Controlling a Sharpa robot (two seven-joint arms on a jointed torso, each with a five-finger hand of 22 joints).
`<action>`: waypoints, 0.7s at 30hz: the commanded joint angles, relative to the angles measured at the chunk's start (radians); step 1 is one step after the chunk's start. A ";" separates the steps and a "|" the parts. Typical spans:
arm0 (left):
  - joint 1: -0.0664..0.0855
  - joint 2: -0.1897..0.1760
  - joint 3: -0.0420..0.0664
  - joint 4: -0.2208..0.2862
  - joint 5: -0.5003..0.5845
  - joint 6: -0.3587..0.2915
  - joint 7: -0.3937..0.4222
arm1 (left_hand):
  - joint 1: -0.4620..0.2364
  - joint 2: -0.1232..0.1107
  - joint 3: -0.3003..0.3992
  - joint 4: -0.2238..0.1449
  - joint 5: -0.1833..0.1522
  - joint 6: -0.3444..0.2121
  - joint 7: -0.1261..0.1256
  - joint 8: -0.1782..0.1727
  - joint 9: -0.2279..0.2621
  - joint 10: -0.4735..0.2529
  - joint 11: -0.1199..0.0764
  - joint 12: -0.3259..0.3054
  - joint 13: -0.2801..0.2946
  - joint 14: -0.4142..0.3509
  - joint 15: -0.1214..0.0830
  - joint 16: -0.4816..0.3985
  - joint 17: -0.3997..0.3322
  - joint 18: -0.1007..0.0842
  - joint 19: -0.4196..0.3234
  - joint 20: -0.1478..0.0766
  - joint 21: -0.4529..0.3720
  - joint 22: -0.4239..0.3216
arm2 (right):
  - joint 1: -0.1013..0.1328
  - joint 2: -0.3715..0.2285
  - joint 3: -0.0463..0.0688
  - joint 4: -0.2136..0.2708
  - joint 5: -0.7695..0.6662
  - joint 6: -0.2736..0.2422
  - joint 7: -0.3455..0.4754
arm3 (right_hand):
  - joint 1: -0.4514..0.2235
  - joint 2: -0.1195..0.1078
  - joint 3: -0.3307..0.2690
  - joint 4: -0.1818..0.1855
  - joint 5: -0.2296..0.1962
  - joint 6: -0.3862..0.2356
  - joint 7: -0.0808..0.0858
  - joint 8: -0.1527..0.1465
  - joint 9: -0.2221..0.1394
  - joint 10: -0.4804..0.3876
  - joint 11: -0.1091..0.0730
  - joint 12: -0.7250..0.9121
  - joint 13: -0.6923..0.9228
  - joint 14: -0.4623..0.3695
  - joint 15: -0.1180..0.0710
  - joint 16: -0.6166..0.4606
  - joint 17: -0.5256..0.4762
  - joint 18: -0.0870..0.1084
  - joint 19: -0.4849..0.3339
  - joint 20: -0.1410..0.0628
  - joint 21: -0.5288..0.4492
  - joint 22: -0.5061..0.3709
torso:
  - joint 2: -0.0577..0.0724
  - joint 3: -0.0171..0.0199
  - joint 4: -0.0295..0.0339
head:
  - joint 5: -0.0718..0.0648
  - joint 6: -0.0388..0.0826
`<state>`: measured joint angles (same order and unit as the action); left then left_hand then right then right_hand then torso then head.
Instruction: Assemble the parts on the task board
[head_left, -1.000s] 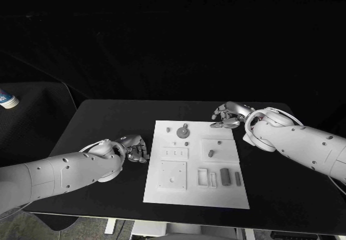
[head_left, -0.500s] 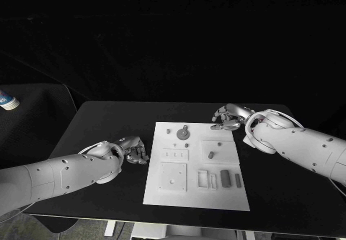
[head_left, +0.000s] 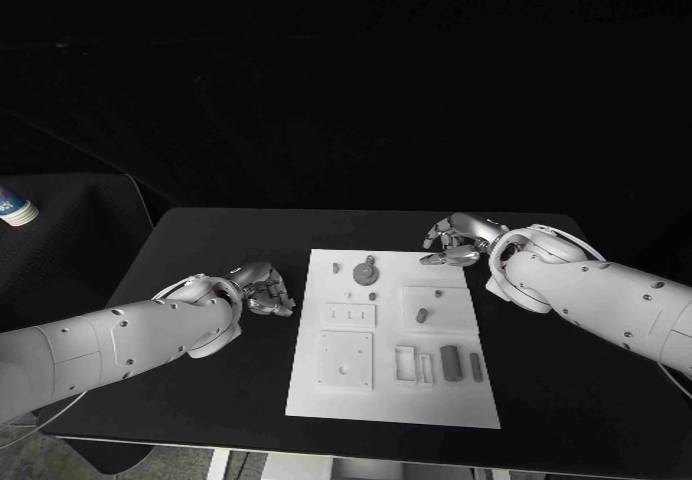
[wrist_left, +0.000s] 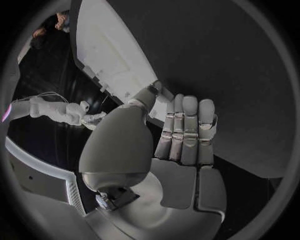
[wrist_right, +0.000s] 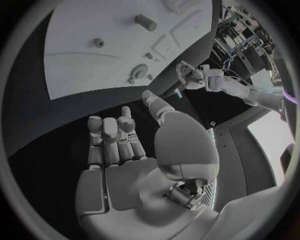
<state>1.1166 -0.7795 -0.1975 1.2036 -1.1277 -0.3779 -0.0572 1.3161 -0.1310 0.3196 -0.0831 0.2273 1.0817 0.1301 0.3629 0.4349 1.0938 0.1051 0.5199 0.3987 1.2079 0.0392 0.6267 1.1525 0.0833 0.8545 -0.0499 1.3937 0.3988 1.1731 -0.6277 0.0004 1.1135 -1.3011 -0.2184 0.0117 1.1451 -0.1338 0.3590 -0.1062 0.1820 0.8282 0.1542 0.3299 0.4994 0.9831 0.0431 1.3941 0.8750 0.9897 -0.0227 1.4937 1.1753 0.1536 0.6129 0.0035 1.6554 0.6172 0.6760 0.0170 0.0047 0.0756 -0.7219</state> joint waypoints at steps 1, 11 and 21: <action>0.014 0.001 0.005 -0.007 0.062 0.017 0.030 | 0.006 0.015 0.012 0.000 -0.003 0.003 -0.001 0.002 0.001 0.003 0.003 -0.008 -0.004 0.001 0.002 0.001 -0.003 0.020 0.006 0.002 0.001 -0.002 | -0.001 0.000 0.000 0.001 0.001 0.008 0.011 | -0.003 0.005 0.001 0.005 0.001 0.000 0.010 0.002 0.001 -0.007 0.001 -0.005 -0.001 -0.008 -0.002 0.000 -0.001 -0.005 -0.006 0.002 0.039 -0.002 | 0.000 0.0011 0.0004 | 0.000 0.006; 0.053 0.009 0.034 0.010 0.351 0.105 0.126 | 0.007 0.012 0.018 -0.001 -0.004 -0.005 0.000 -0.004 -0.001 -0.004 0.006 -0.018 -0.010 -0.002 0.003 0.000 -0.005 0.020 0.004 0.002 -0.001 -0.002 | -0.002 0.000 0.000 0.000 0.037 0.009 0.021 | -0.003 0.005 0.001 0.005 0.001 0.000 0.010 0.002 0.001 -0.007 0.001 -0.005 -0.001 -0.008 -0.002 0.000 -0.001 -0.005 -0.006 0.002 0.039 -0.002 | 0.001 -0.0001 -0.0003 | -0.005 0.023; 0.096 0.019 0.036 0.016 0.645 0.399 0.176 | -0.010 0.022 0.027 0.001 -0.011 -0.023 -0.004 -0.018 -0.007 -0.024 0.005 -0.047 -0.028 -0.027 0.013 -0.007 -0.011 0.014 -0.011 0.006 -0.009 -0.006 | -0.003 -0.003 0.000 0.015 0.042 -0.004 0.037 | -0.002 0.010 0.004 0.005 0.001 0.001 0.010 0.003 0.001 -0.007 0.001 -0.005 -0.002 -0.008 -0.002 0.001 -0.002 -0.005 -0.006 0.002 0.039 -0.002 | 0.001 0.0013 0.0004 | -0.009 0.035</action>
<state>1.2091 -0.7643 -0.1620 1.2231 -0.6624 -0.1470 0.0711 1.3112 -0.1138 0.3426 -0.0814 0.2231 1.0660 0.1264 0.3475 0.4261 1.0754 0.1124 0.4792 0.3715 1.1874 0.0523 0.6230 1.1427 0.0929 0.8489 -0.0444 1.3888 0.3937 1.1704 -0.6292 0.0005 1.1232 -1.2676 -0.2200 0.0255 1.1451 -0.1338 0.3613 -0.1038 0.1820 0.8287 0.1593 0.3299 0.4993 0.9831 0.0431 1.3941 0.8740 0.9897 -0.0227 1.4937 1.1744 0.1536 0.6129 0.0035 1.6554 0.6164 0.6762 0.0171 0.0041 0.0675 -0.6896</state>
